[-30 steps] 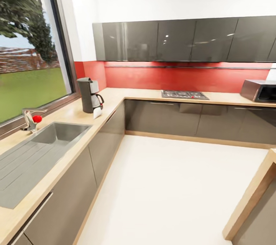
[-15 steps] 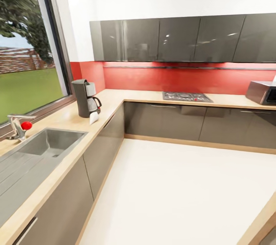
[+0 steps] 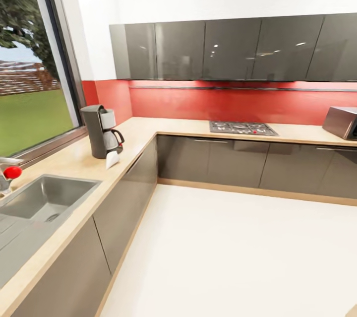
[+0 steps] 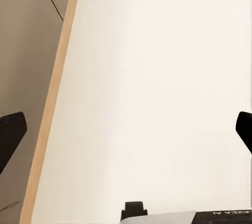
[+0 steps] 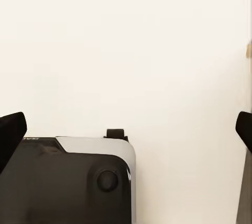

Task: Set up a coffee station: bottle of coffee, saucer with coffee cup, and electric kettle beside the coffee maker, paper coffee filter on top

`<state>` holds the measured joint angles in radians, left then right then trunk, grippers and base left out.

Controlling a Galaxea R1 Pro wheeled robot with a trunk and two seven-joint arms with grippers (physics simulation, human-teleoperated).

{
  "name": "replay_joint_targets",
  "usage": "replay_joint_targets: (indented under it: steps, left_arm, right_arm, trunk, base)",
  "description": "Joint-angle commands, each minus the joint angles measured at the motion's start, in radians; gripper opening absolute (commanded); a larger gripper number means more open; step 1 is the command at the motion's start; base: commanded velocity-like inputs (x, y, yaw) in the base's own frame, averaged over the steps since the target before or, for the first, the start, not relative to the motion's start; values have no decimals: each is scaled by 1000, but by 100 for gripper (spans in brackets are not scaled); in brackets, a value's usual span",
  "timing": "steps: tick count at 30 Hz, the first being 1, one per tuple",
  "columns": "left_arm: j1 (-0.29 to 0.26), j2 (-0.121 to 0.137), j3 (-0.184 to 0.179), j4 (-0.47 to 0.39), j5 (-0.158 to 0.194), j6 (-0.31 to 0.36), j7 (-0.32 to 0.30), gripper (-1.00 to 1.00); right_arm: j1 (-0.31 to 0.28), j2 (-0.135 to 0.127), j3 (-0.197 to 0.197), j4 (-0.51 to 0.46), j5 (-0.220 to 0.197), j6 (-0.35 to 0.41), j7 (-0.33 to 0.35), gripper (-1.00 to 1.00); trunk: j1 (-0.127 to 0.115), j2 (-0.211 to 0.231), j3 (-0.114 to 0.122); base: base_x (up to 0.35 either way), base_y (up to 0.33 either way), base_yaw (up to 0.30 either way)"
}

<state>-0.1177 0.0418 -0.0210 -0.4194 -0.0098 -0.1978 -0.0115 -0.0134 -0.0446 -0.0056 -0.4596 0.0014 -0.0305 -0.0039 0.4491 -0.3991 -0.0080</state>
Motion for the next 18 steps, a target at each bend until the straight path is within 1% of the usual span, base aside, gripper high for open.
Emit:
replay_joint_targets:
  steps: [1, 11, 18]
  left_arm:
    - [0, 1, -2, 1, -1, -3, -1, 100]
    - [0, 3, -2, 1, -1, -4, -1, 100]
    - [0, 3, -2, 1, -1, -3, -1, 100]
  right_arm:
    - [0, 0, -1, 1, 0, -3, 0, 100]
    - [-1, 0, -1, -1, 0, -3, -1, 100]
    - [-1, 0, -1, -1, 0, -3, -1, 100]
  trunk:
    - [1, -1, -1]
    - [1, -1, -1]
    - [1, -1, -1]
  base:
    - [290, -204, 0]
    - [292, -195, 0]
    - [322, -115, 0]
